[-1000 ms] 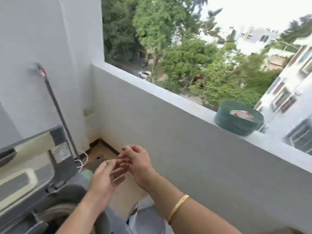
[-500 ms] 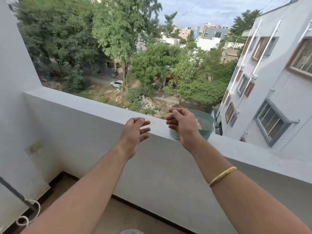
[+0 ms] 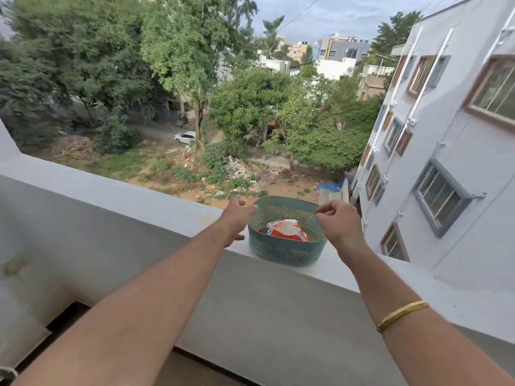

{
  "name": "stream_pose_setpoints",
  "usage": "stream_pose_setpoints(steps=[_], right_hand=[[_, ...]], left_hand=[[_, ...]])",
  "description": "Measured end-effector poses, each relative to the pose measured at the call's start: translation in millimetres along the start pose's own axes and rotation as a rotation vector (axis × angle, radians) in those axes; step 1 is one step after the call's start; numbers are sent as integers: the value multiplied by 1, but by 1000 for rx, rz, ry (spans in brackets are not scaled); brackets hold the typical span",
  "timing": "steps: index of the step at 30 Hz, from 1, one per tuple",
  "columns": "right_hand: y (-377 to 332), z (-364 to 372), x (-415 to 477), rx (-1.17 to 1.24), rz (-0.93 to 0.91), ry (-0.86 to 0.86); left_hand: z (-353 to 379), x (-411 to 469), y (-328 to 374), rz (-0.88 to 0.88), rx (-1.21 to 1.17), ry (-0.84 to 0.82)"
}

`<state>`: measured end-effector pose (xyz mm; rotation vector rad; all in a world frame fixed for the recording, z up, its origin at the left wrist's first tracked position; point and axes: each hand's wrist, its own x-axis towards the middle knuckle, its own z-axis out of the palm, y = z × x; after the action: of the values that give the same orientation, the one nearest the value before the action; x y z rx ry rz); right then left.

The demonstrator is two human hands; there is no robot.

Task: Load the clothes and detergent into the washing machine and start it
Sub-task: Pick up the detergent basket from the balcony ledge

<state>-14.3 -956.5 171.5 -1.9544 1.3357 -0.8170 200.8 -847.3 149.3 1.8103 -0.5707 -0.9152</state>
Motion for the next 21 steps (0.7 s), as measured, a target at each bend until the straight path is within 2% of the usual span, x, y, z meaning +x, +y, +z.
stream_pose_setpoints(steps=[3, 6, 15, 21], right_hand=[[18, 0, 3, -187, 6, -109], [30, 1, 3, -248, -20, -196], [31, 4, 10, -334, -101, -157], [1, 10, 1, -190, -236, -83]], left_hand=[[10, 14, -1, -50, 47, -38], [12, 29, -1, -43, 106, 5], [13, 20, 5, -140, 197, -91], [-22, -16, -14, -102, 135, -30]])
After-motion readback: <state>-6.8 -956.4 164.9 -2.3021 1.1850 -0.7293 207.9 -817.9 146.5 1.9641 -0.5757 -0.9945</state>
